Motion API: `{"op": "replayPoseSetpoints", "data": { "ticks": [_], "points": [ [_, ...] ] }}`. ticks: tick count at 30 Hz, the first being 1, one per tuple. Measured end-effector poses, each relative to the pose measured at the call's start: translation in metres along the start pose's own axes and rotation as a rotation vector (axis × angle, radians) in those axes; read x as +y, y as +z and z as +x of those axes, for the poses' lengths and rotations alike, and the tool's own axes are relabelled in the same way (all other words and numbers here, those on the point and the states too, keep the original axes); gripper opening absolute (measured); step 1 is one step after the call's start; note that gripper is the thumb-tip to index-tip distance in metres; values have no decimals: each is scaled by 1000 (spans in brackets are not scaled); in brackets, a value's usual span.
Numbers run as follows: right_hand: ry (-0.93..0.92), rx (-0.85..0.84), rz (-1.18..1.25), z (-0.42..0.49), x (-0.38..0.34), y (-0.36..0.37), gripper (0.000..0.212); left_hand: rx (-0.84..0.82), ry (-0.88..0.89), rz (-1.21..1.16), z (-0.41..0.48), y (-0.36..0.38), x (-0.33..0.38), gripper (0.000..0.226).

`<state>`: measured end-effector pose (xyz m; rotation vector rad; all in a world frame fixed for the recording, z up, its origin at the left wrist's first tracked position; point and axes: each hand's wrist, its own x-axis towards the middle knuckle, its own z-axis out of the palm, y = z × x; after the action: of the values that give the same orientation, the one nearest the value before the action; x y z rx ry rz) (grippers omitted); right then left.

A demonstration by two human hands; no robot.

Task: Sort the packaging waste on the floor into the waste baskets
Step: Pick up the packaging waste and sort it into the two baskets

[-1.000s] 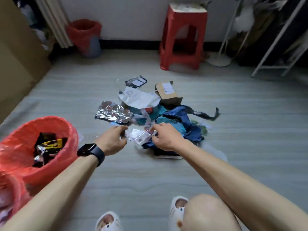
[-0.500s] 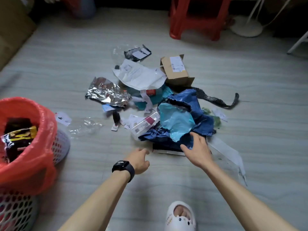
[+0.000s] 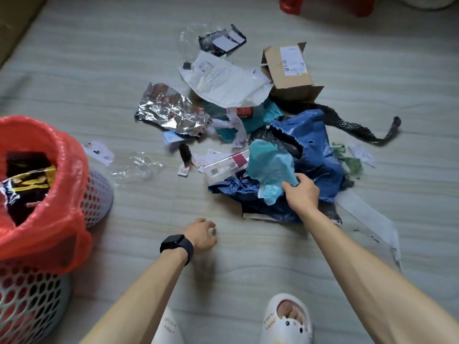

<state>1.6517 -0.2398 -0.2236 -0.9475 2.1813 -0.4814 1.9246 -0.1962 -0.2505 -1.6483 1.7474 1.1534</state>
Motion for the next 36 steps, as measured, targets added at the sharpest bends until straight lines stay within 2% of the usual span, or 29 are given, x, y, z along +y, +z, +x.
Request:
{"op": "replayPoseSetpoints", "data": {
  "ticks": [2,7,11,12,14,17,19,22,25,27,30,32,34,36],
  "points": [
    [-34,5,90,-13,4,0,21,57,8,-48,-6,-16,0,49],
    [-154,129,224,-51,12,-15,18,327,147,-216,-34,-68,17,58],
    [-236,83,275,-87,12,-32,23,405,322,-400,-66,-98,47,84],
    [-255,46,275,-94,12,-34,21,408,377,-440,-75,-104,57,83],
    [-284,-26,289,-104,12,-36,21,294,460,-485,-92,-110,74,74],
    [-271,-135,444,-115,5,-37,26,95,506,-438,-104,-103,86,69],
    [-264,-214,580,-125,-4,-38,28,162,516,-394,-106,-95,87,56],
    [-246,-330,693,-135,-13,-38,28,347,500,-350,-107,-89,84,17],
    [-215,-387,760,-140,-16,-37,27,368,454,-355,-109,-90,80,9],
    [-155,-457,806,-140,-16,-37,41,396,420,-176,-114,-91,82,4],
    [-98,-514,731,-138,-17,-32,78,536,411,358,-118,-86,88,29],
    [-117,-450,627,-136,-18,-23,75,554,431,534,-115,-77,91,33],
    [-136,-306,541,-131,-14,-17,58,489,437,521,-108,-68,92,35],
    [-130,-208,558,-126,-9,-16,34,324,429,150,-102,-64,90,46]
  ]
}}
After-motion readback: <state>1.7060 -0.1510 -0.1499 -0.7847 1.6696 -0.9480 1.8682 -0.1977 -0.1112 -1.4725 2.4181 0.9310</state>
